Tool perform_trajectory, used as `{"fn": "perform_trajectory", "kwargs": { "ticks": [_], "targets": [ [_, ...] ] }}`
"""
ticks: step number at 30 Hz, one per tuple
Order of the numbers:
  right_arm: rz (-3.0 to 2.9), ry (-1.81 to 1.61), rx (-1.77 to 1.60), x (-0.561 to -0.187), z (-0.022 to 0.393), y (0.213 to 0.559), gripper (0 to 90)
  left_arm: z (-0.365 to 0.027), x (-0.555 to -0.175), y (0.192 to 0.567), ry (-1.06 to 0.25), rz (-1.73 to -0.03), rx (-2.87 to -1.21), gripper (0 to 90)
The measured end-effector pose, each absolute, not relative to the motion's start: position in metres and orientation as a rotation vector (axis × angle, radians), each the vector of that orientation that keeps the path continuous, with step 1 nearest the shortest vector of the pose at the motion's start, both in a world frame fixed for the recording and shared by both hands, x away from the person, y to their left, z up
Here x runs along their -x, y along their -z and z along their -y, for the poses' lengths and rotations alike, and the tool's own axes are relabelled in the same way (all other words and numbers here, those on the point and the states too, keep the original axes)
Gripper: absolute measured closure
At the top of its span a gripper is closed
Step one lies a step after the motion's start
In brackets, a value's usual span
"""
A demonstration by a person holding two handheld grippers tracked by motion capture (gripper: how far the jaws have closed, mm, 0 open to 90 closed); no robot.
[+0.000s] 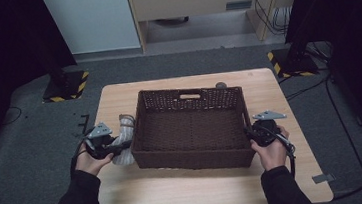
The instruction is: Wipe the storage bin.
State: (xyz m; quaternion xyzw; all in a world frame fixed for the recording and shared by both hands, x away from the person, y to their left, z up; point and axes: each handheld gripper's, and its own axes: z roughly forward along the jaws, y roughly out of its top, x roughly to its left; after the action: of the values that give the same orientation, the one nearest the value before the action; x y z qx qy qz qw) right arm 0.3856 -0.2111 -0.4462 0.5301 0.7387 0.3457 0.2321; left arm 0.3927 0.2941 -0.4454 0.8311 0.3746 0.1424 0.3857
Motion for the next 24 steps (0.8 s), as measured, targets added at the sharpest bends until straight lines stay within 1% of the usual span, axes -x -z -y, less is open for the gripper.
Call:
{"fn": "perform_trajectory", "kwargs": {
  "ticks": [3,6,7,9,13,16,20,24],
  "targets": [
    [-2.032,-0.965,-1.444,-0.386,0.212,0.446,69.5,-0.294,-0.394,0.458,-0.342,-0.984,-2.132,63.4],
    [-2.025,-0.976,-1.412,-0.385,0.213,0.445,63.8,-0.293,-0.394,0.469,-0.316,-1.002,-2.157,63.4],
    [-2.029,-0.975,-1.399,-0.384,0.214,0.445,61.1,-0.290,-0.393,0.480,-0.304,-1.007,-2.194,63.4],
    [-2.032,-0.981,-1.384,-0.383,0.215,0.444,56.0,-0.288,-0.391,0.488,-0.292,-1.018,-2.209,63.2],
    [-2.059,-1.027,-1.366,-0.380,0.221,0.443,52.1,-0.291,-0.389,0.485,-0.283,-1.023,-2.187,63.2],
    [-2.108,-1.017,-1.367,-0.379,0.223,0.447,53.0,-0.295,-0.388,0.473,-0.299,-1.005,-2.145,63.2],
    [-2.117,-1.026,-1.399,-0.380,0.221,0.449,63.8,-0.299,-0.385,0.454,-0.318,-0.982,-2.093,63.2],
    [-2.077,-0.962,-1.431,-0.379,0.214,0.447,69.0,-0.300,-0.379,0.437,-0.345,-0.951,-2.079,63.1]
  ]
}}
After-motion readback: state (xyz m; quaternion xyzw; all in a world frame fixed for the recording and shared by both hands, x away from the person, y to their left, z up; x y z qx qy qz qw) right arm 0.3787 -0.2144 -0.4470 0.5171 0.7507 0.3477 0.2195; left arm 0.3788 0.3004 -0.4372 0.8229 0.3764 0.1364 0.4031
